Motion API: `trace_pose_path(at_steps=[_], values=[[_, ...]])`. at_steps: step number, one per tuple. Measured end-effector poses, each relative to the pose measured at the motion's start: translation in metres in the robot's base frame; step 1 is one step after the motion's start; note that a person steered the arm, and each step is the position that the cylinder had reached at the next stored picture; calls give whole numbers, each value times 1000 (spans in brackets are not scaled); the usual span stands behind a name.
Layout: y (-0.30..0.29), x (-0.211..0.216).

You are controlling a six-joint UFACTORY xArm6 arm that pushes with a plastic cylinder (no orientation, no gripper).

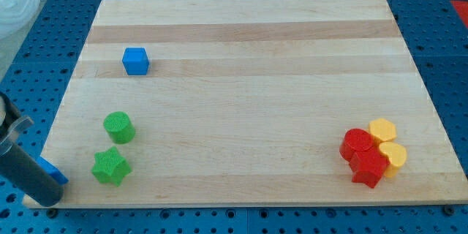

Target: Keep blue triangle at the bottom of blue cube

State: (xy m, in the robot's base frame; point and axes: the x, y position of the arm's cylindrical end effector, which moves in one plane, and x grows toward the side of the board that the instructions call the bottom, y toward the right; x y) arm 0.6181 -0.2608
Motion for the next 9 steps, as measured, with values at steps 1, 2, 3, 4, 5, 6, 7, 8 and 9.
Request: trace_pose_path(at_steps=[1, 2, 3, 4, 5, 6, 7, 8, 9], values=[[3, 0], [-13, -1], [-41, -7], [-37, -29], [-14, -49], [-8, -57], [-8, -35], [6, -27], [39, -52]])
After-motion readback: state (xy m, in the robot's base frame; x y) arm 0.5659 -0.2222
